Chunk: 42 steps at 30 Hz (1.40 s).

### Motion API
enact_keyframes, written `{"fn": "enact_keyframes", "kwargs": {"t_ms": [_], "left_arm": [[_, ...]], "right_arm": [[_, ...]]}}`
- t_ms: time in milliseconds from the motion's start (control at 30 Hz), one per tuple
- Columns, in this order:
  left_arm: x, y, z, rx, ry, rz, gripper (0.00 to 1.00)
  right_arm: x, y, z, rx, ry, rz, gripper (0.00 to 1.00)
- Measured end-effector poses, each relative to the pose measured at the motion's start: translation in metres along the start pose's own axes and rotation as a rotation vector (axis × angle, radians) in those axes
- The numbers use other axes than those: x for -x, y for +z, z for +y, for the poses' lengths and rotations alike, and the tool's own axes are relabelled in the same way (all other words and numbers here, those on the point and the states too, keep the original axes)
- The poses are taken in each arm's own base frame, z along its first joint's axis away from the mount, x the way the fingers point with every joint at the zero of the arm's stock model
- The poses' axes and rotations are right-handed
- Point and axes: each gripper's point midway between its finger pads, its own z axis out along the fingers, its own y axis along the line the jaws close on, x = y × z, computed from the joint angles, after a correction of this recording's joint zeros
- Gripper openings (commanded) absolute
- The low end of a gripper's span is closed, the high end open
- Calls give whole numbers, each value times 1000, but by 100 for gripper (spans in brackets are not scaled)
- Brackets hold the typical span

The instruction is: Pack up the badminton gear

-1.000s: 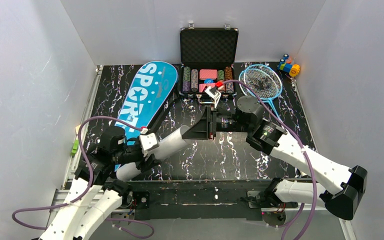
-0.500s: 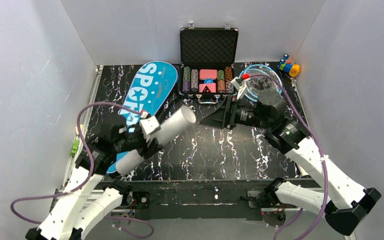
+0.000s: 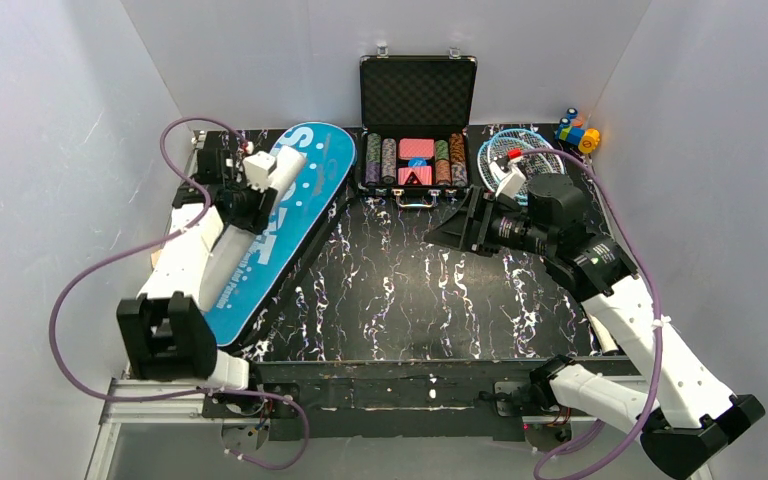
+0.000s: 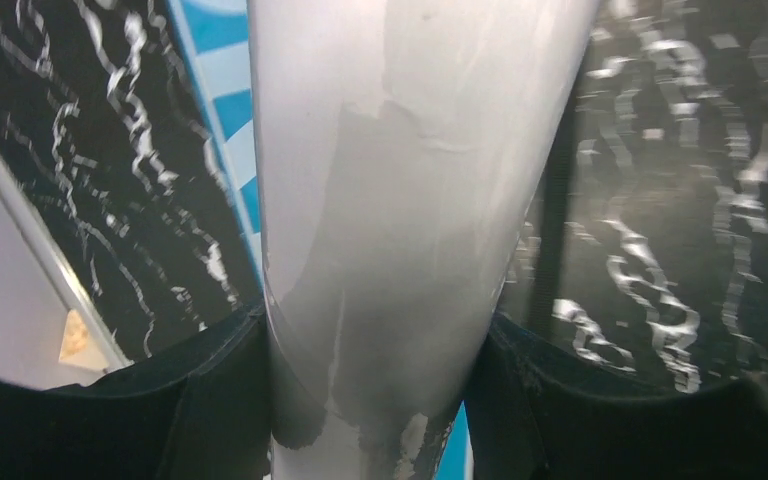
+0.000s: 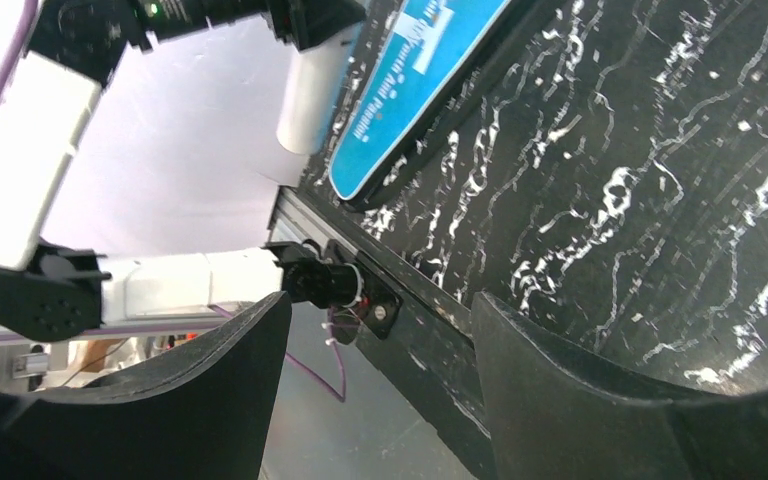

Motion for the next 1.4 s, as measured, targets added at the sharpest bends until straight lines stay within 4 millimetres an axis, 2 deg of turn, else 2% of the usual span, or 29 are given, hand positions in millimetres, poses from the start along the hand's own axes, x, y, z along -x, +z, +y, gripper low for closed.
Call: {"fn": "enact_keyframes", "kwargs": {"t_ms": [200, 300, 400, 500, 633, 767, 867, 933, 967, 1067, 1133, 1200, 1267, 1333, 1400], "left_arm": [[-43, 48, 75, 103, -113, 165, 14], [-62, 67, 105, 136, -166, 216, 17], [-88, 82, 123, 161, -203, 273, 23], [-103, 90, 127, 166, -210, 318, 31], [-112, 100, 129, 171, -210, 341, 52], [-118, 108, 127, 161, -212, 359, 60], [-118, 108, 128, 167, -215, 358, 71], [-118, 108, 129, 170, -212, 356, 81], [-117, 108, 130, 172, -212, 355, 92], [-118, 109, 130, 174, -206, 354, 98], [-119, 108, 128, 169, -207, 356, 98], [-119, 102, 123, 156, -210, 355, 98], [-113, 88, 115, 135, -215, 347, 98], [-100, 67, 107, 114, -221, 323, 98], [-76, 39, 102, 106, -220, 266, 98]], "right_arm": [[-7, -1, -13, -53, 3, 16, 75], [-12, -1, -18, -63, 10, 26, 75], [-18, 1, -25, -76, 24, 39, 76], [-21, 2, -29, -85, 33, 48, 76], [-21, 2, -29, -84, 33, 46, 76], [-22, 3, -31, -87, 37, 50, 76], [-23, 4, -32, -88, 38, 51, 76], [-23, 4, -32, -89, 38, 51, 76], [-23, 4, -32, -89, 38, 51, 76], [-23, 4, -32, -89, 37, 52, 77], [-23, 4, -33, -89, 35, 52, 78], [-23, 4, -33, -90, 32, 52, 80], [-23, 4, -33, -91, 29, 50, 82], [-23, 4, -34, -93, 26, 49, 83], [-22, 4, -34, -94, 26, 49, 84]]}}
